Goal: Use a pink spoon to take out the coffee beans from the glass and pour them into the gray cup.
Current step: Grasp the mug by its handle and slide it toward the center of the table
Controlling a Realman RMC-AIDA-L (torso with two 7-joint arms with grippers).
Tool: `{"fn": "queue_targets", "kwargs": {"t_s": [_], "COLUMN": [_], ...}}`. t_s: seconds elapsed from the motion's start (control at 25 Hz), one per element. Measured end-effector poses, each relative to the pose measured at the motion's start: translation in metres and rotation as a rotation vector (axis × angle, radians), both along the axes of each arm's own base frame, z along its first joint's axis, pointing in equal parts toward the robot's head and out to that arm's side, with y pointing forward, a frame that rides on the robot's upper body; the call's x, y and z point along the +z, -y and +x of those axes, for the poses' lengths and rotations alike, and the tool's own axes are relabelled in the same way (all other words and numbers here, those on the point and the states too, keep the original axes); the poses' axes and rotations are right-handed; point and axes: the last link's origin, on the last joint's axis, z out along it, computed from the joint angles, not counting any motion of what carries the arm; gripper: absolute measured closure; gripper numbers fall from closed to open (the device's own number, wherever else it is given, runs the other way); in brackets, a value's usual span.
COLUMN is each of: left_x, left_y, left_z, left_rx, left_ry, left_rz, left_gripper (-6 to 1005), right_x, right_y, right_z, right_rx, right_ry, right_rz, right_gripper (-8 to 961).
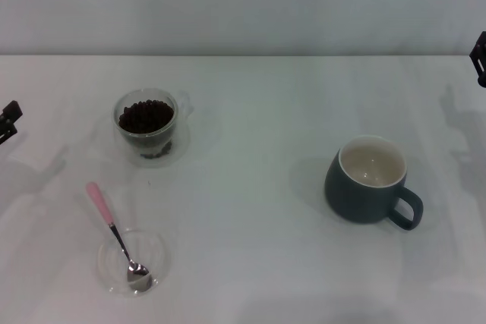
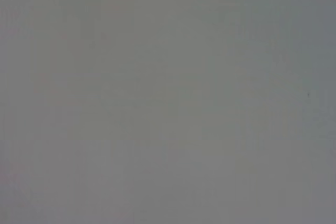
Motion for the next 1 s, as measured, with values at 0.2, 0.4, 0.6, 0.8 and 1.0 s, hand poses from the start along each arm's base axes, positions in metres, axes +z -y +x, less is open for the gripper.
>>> {"fn": "queue_targets", "kwargs": {"t_s": [0.2,0.4,0.6,0.8,1.0], "left_x": [-0.004,-0.004,-0.001,0.001,0.009], "left_y": [0.001,0.005,0.009,0.011,0.008], "left_z": [0.001,-0.001,-0.006,-0.009,-0.012], "left_rx": [0.007,0.02,0.045,0.063,0.091], "left_ry": [0.018,0.029,0.047,0.04,0.06], "left_rz": [0.008,0.024,0.063,0.139,0.201], "left_gripper": [145,145,145,145,145], "right_x": [0.0,-0.002,-0.012,-0.021,-0.029], "right_y": [0.0,0.004,0.012,0.028,0.048], "right_z": [0.001,0.002,-0.003,-0.007,-0.01], "right_rx": [-0.001,-0.002,0.017,0.05,0.076], "right_ry": [0.002,0.0,-0.03,-0.055,-0.082], "right_rz": [-0.004,-0.008,-0.024,-0.033,-0.034], "right_gripper": [147,150,153,156,158]}}
